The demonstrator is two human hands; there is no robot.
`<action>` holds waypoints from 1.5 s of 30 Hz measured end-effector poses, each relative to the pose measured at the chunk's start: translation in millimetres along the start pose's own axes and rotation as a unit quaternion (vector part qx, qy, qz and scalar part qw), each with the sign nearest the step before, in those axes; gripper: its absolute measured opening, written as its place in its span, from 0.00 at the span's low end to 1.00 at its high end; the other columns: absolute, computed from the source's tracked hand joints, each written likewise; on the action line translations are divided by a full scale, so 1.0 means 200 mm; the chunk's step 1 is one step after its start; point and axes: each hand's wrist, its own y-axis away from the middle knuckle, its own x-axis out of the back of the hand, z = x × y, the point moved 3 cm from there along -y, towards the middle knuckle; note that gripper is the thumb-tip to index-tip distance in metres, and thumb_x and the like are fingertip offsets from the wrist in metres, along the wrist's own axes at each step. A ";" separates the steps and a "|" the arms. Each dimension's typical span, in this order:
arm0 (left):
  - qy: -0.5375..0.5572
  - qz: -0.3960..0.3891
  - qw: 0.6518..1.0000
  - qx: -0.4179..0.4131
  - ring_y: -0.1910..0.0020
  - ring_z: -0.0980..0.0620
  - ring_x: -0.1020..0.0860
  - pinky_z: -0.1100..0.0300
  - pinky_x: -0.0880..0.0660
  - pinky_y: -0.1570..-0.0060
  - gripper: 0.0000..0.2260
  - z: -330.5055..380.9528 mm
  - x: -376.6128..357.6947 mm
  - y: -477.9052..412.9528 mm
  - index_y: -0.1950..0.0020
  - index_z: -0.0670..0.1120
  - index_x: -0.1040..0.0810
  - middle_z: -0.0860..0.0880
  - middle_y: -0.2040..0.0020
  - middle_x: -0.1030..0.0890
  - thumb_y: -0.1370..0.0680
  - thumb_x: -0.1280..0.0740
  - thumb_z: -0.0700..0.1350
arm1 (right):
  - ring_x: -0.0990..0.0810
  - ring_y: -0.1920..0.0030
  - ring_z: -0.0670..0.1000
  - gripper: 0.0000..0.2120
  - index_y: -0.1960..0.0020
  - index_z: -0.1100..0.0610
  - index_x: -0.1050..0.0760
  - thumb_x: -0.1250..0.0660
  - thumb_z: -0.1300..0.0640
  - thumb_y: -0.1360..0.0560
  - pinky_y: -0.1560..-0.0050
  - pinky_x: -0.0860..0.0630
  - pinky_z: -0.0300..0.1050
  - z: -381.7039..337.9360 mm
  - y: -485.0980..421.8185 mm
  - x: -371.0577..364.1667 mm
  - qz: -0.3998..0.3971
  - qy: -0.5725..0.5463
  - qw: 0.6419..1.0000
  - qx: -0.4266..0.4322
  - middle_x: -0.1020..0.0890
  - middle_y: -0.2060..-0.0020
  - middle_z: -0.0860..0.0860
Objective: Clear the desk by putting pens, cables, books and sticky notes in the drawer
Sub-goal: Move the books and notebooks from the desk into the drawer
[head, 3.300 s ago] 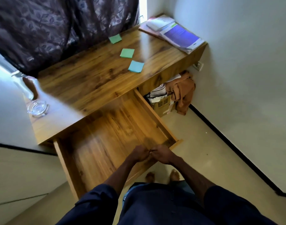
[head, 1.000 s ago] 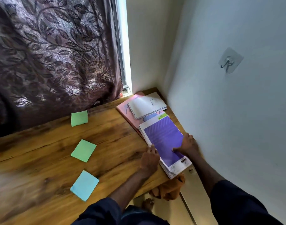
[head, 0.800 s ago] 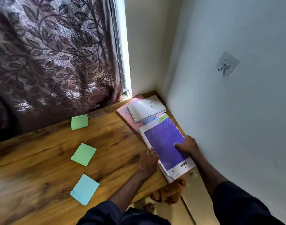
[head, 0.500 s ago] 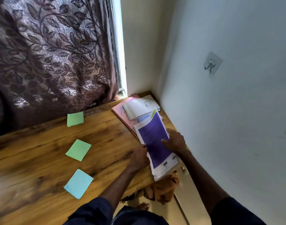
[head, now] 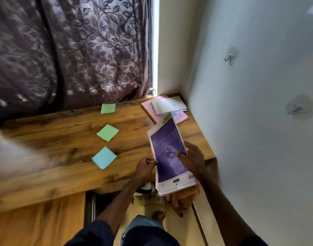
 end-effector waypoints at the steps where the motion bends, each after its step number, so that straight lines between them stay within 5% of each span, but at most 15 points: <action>1: 0.042 0.000 0.999 0.022 0.62 0.50 0.20 0.56 0.21 0.65 0.09 -0.04 0.01 0.06 0.48 0.45 0.22 0.43 0.53 0.16 0.23 0.26 0.47 | 0.19 0.44 0.54 0.19 0.34 0.51 0.24 0.30 0.51 0.24 0.39 0.23 0.54 0.00 0.06 0.00 -0.001 -0.002 1.000 0.005 0.17 0.40 0.52; 5: 0.100 0.004 0.994 0.036 0.62 0.45 0.21 0.58 0.22 0.67 0.10 -0.18 0.05 0.43 0.48 0.39 0.21 0.41 0.57 0.18 0.21 0.29 0.46 | 0.19 0.42 0.55 0.21 0.34 0.53 0.25 0.29 0.50 0.25 0.39 0.23 0.51 0.05 0.41 -0.04 -0.008 -0.030 1.000 0.003 0.18 0.40 0.51; 10: 0.074 0.059 0.995 0.033 0.65 0.46 0.18 0.54 0.22 0.69 0.10 -0.39 0.14 0.82 0.45 0.42 0.20 0.41 0.55 0.16 0.21 0.28 0.48 | 0.19 0.51 0.48 0.15 0.39 0.54 0.22 0.29 0.52 0.24 0.54 0.26 0.38 0.06 0.82 -0.12 -0.022 -0.076 0.997 0.013 0.18 0.47 0.47; 13: 0.066 0.089 0.993 0.033 0.62 0.45 0.18 0.50 0.19 0.64 0.06 -0.44 0.20 1.04 0.49 0.44 0.22 0.40 0.53 0.17 0.21 0.29 0.45 | 0.18 0.49 0.50 0.15 0.39 0.54 0.23 0.29 0.52 0.24 0.49 0.19 0.46 0.05 0.99 -0.16 -0.045 -0.092 0.994 0.026 0.17 0.45 0.49; 20: 0.069 0.129 0.988 0.047 0.49 0.49 0.16 0.57 0.20 0.61 0.14 -0.58 0.42 1.36 0.39 0.46 0.27 0.44 0.43 0.18 0.22 0.28 0.46 | 0.16 0.51 0.49 0.16 0.39 0.49 0.23 0.28 0.49 0.25 0.50 0.17 0.52 -0.12 1.23 -0.32 -0.090 -0.110 0.989 0.042 0.16 0.45 0.47; 24: -0.005 0.169 0.986 0.001 0.51 0.57 0.21 0.66 0.24 0.63 0.17 -0.53 0.54 1.49 0.39 0.45 0.28 0.53 0.47 0.22 0.23 0.26 0.46 | 0.18 0.52 0.48 0.16 0.38 0.52 0.23 0.29 0.50 0.24 0.59 0.24 0.37 -0.23 1.31 -0.42 -0.096 -0.076 0.989 0.077 0.17 0.44 0.47; 27: 0.031 0.170 0.984 -0.033 0.50 0.53 0.19 0.67 0.23 0.63 0.13 -0.46 0.60 1.56 0.42 0.42 0.24 0.52 0.49 0.19 0.21 0.29 0.49 | 0.17 0.47 0.50 0.19 0.34 0.51 0.25 0.29 0.50 0.24 0.53 0.24 0.40 -0.32 1.40 -0.52 -0.092 -0.038 0.991 0.090 0.17 0.42 0.48; 31: 0.167 0.093 0.982 -0.006 0.49 0.46 0.15 0.51 0.16 0.54 0.21 -0.31 0.69 1.64 0.39 0.43 0.20 0.43 0.46 0.15 0.18 0.38 0.59 | 0.16 0.46 0.52 0.22 0.30 0.47 0.27 0.32 0.53 0.23 0.49 0.23 0.43 -0.52 1.53 -0.65 -0.069 0.014 0.978 0.196 0.16 0.43 0.48; 34: 0.175 0.105 0.979 0.006 0.56 0.49 0.14 0.57 0.19 0.66 0.23 -0.28 0.88 1.67 0.42 0.42 0.18 0.44 0.51 0.13 0.20 0.36 0.61 | 0.15 0.51 0.54 0.25 0.28 0.46 0.29 0.32 0.50 0.25 0.53 0.19 0.47 -0.68 1.62 -0.80 -0.048 0.043 0.962 0.265 0.15 0.47 0.51; 37: 0.152 0.139 0.979 0.003 0.57 0.47 0.15 0.59 0.21 0.69 0.17 -0.36 1.13 1.60 0.39 0.38 0.19 0.39 0.47 0.15 0.18 0.34 0.51 | 0.19 0.45 0.54 0.30 0.26 0.46 0.31 0.33 0.43 0.27 0.50 0.20 0.49 -0.80 1.65 -0.99 -0.075 0.088 0.945 0.307 0.19 0.41 0.51; 40: 0.126 0.132 0.983 0.009 0.60 0.47 0.17 0.60 0.23 0.68 0.15 -0.46 1.40 1.50 0.41 0.36 0.19 0.35 0.49 0.15 0.17 0.36 0.47 | 0.24 0.39 0.52 0.26 0.32 0.51 0.24 0.27 0.44 0.28 0.37 0.24 0.53 -0.86 1.60 -1.19 -0.161 -0.064 0.949 0.265 0.22 0.40 0.51; 42: 0.119 0.096 0.988 0.011 0.65 0.52 0.16 0.63 0.22 0.70 0.14 -0.52 1.57 1.44 0.42 0.40 0.20 0.41 0.52 0.15 0.17 0.36 0.49 | 0.26 0.39 0.50 0.28 0.35 0.53 0.24 0.27 0.40 0.30 0.37 0.25 0.54 -0.84 1.52 -1.31 -0.109 -0.098 0.967 0.209 0.23 0.40 0.52; 45: 0.127 0.029 0.991 0.013 0.51 0.45 0.14 0.49 0.18 0.49 0.16 -0.63 1.83 1.35 0.39 0.40 0.21 0.42 0.46 0.14 0.17 0.37 0.51 | 0.25 0.41 0.50 0.37 0.37 0.53 0.28 0.26 0.32 0.37 0.40 0.24 0.52 -0.80 1.41 -1.48 -0.043 -0.100 0.991 0.077 0.23 0.41 0.52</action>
